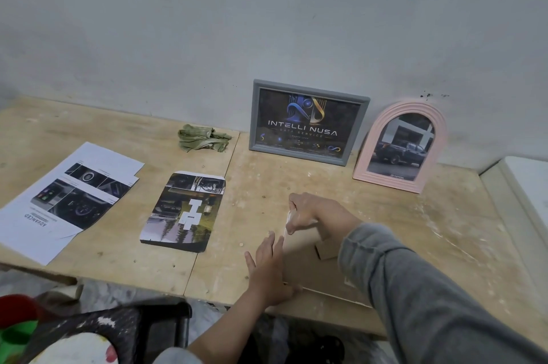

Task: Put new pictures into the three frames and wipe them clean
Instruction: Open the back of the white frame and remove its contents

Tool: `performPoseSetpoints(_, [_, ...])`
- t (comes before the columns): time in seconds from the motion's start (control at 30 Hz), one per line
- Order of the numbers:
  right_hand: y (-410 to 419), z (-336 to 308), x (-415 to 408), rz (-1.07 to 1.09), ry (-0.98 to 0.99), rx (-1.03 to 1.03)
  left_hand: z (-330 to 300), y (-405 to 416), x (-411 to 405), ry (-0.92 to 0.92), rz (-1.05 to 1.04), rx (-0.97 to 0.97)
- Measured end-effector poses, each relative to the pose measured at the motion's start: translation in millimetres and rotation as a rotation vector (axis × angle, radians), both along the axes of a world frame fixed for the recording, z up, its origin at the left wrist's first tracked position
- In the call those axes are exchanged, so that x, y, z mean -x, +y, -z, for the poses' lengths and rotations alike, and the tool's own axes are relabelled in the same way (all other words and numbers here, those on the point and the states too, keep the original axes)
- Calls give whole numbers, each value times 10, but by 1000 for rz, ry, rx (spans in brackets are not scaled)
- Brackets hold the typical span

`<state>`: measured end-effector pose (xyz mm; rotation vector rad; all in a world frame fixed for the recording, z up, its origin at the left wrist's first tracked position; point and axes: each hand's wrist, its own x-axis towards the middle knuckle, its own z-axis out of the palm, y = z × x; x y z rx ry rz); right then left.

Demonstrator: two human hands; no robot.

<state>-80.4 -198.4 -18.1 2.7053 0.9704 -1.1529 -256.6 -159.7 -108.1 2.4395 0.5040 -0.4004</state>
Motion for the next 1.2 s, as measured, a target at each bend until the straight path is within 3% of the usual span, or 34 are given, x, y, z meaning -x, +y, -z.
performPoseSetpoints(0.53, [-50, 77, 25, 72, 18, -33, 35, -167, 87, -238, -129, 4])
performPoseSetpoints(1.2, [-65, 74, 142, 29, -12, -110, -21, -256, 139, -183, -306, 28])
